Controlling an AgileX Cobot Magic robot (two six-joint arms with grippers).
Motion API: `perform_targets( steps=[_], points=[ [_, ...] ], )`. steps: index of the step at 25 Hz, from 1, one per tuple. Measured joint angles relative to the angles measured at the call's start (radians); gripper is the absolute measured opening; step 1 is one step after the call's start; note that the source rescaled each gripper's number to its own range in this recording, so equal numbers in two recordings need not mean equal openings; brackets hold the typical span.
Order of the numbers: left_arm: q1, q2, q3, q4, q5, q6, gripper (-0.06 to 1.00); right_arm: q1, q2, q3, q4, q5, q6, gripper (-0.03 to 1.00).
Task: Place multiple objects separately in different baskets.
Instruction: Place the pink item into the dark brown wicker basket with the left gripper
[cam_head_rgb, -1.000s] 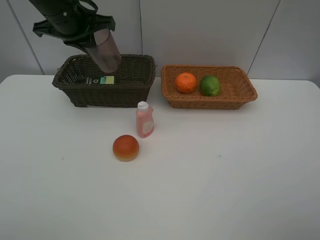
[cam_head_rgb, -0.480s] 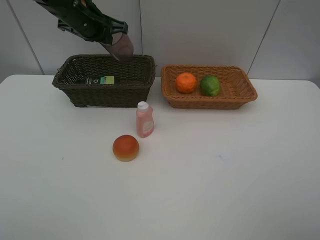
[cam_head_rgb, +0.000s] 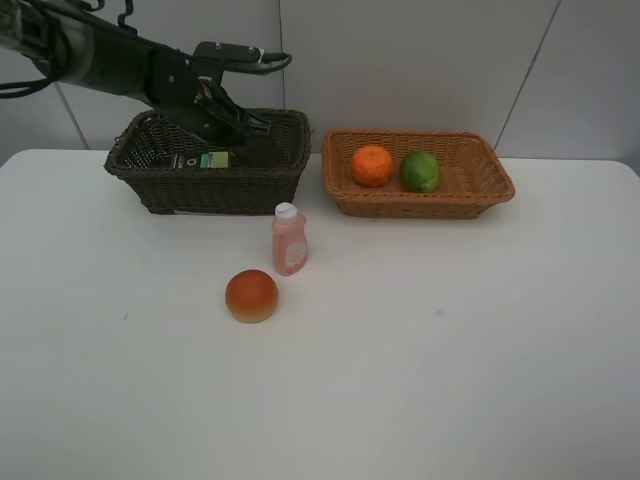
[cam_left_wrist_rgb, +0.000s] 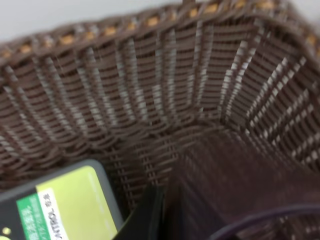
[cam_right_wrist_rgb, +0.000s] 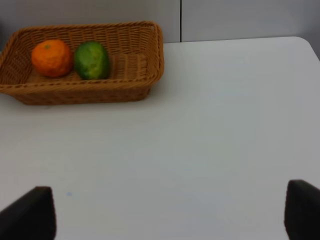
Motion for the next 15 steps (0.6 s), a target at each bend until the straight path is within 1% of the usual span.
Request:
perform_targets(
  steps=[3, 5, 6, 7, 10, 11, 12, 13, 15],
  points=[
    [0.000, 0.019, 0.000, 0.000, 0.006, 0.001, 0.01, 0.000, 0.000, 0.000, 0.000, 0.000, 0.000, 1.00],
    [0.000, 0.019, 0.000, 0.000, 0.009, 0.001, 0.06, 0.000, 0.000, 0.000, 0.000, 0.000, 0.000, 1.00],
    [0.000, 0.019, 0.000, 0.000, 0.009, 0.001, 0.14, 0.000, 0.000, 0.000, 0.000, 0.000, 0.000, 1.00],
    [0.000, 0.019, 0.000, 0.000, 0.009, 0.001, 0.26, 0.000, 0.000, 0.000, 0.000, 0.000, 0.000, 1.00],
    [0.000, 0.016, 0.000, -0.005, 0.011, 0.001, 0.70, 0.000, 0.000, 0.000, 0.000, 0.000, 0.000, 1.00],
    [0.000, 0.010, 0.000, -0.007, 0.013, 0.001, 0.83, 0.000, 0.000, 0.000, 0.000, 0.000, 0.000, 1.00],
    [0.000, 0.002, 0.000, -0.007, 0.013, 0.001, 0.90, 0.000, 0.000, 0.000, 0.000, 0.000, 0.000, 1.00],
    [0.000, -0.008, 0.000, -0.007, 0.013, 0.001, 0.95, 0.000, 0.000, 0.000, 0.000, 0.000, 0.000, 1.00],
    [0.000, -0.028, 0.000, -0.008, 0.013, 0.001, 0.99, 0.000, 0.000, 0.000, 0.000, 0.000, 0.000, 1.00]
  ],
)
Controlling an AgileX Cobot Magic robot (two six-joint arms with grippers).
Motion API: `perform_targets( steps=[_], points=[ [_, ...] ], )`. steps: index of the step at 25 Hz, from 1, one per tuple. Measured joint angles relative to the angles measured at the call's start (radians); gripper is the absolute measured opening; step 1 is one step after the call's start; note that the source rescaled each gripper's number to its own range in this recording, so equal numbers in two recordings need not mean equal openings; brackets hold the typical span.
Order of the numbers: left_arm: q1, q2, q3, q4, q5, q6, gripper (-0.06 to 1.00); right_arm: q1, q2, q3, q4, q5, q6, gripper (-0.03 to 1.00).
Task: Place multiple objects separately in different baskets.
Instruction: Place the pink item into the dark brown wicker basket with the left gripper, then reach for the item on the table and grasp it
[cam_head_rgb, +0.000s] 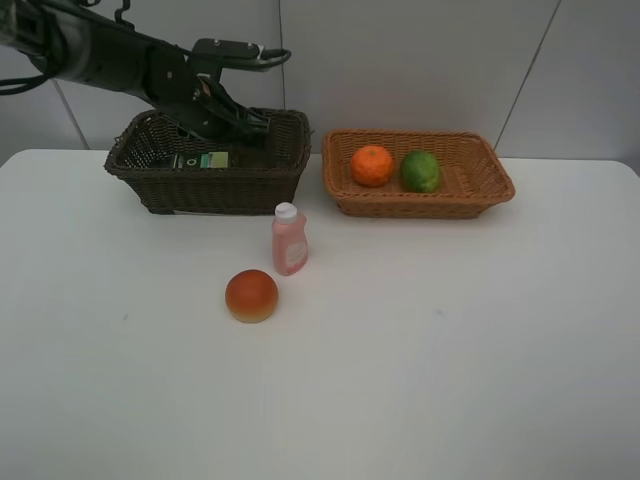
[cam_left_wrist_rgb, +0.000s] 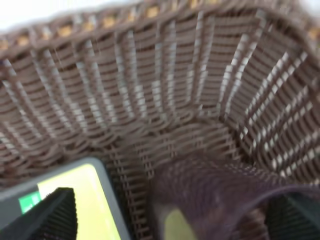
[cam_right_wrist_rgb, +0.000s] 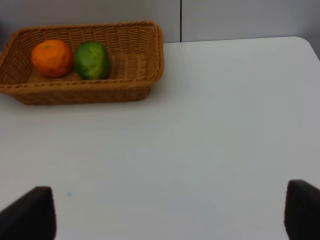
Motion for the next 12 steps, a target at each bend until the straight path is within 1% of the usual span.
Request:
perform_targets(
  steps=[2, 7, 12],
  points=[
    [0.000, -0.022, 0.000, 0.000, 0.010, 0.000, 1.00, 0.000, 0.000, 0.000, 0.000, 0.000, 0.000, 1.00],
    [-0.021, -0.115, 0.000, 0.000, 0.098, 0.000, 1.00, 0.000, 0.000, 0.000, 0.000, 0.000, 0.000, 1.00],
    [-0.071, -0.216, 0.000, -0.007, 0.258, 0.000, 1.00, 0.000, 0.000, 0.000, 0.000, 0.000, 0.000, 1.00]
  ],
)
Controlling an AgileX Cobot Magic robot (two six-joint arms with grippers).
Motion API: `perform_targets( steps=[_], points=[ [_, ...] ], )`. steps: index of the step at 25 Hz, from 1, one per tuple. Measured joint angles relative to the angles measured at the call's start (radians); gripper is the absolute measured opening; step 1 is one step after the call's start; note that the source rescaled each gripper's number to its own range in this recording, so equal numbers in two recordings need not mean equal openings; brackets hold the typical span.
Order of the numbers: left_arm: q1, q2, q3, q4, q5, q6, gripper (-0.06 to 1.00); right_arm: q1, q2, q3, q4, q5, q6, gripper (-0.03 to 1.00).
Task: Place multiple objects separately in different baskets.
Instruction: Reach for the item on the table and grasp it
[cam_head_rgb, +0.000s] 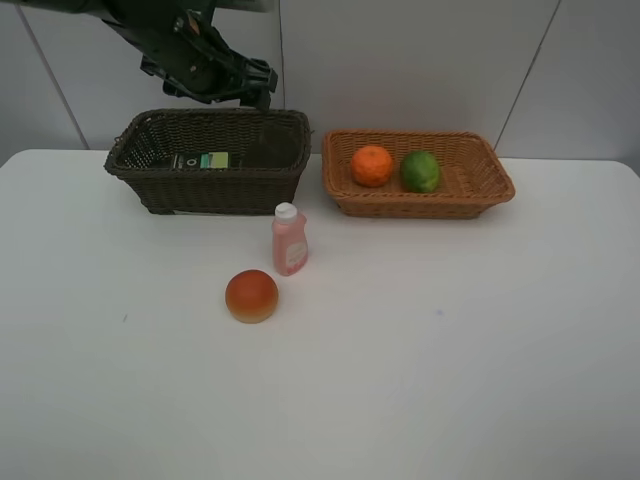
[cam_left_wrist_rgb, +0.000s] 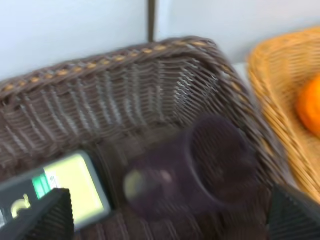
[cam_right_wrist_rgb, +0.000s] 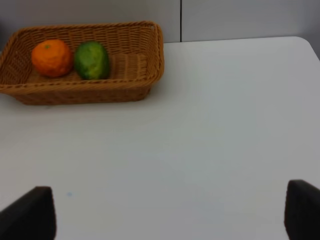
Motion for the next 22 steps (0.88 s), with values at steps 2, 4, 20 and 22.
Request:
perform_targets(
  steps=[2, 4, 20, 22],
  points=[
    [-0.027, -0.028, 0.000, -0.006, 0.081, 0.000, 1.00, 0.000, 0.000, 0.000, 0.000, 0.000, 0.000, 1.00],
    [-0.054, -0.049, 0.000, -0.011, 0.149, 0.000, 1.00, 0.000, 0.000, 0.000, 0.000, 0.000, 0.000, 1.00],
    [-0.217, -0.048, 0.000, -0.014, 0.467, -0.005, 1.00, 0.000, 0.000, 0.000, 0.000, 0.000, 0.000, 1.00],
    [-0.222, -0.023, 0.000, -0.014, 0.452, -0.005, 1.00, 0.000, 0.000, 0.000, 0.000, 0.000, 0.000, 1.00]
  ],
)
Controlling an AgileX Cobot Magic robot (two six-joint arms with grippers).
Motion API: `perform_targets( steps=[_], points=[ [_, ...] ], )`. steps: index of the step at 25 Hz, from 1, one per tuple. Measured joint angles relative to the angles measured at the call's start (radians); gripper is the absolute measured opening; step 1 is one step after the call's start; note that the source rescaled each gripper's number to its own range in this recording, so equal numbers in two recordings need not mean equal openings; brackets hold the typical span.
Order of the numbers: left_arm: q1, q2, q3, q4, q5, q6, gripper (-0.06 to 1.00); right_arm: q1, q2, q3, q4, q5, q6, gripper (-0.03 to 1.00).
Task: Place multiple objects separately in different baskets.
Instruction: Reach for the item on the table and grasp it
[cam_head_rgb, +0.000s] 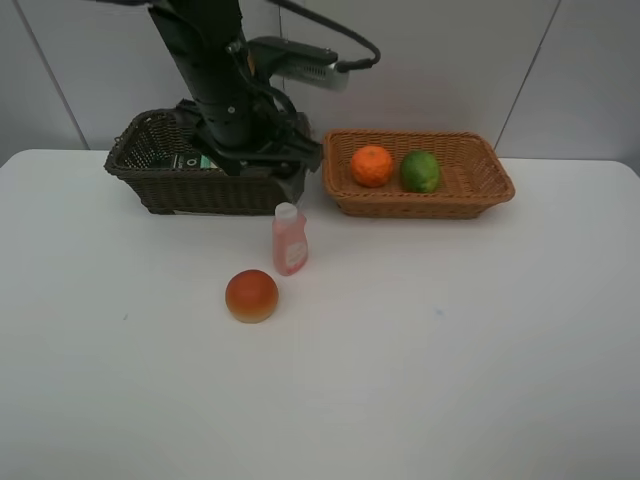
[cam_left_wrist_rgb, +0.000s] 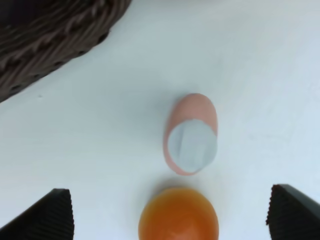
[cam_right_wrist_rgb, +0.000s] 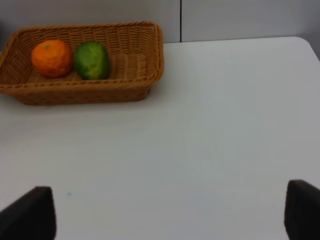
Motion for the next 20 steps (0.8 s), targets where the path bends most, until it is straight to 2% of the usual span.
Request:
perform_targets(
  steps=[20],
  points=[
    [-0.021, 0.199, 0.000, 0.056, -0.210, 0.009, 1.00, 0.000, 0.000, 0.000, 0.000, 0.000, 0.000, 1.00]
  ],
)
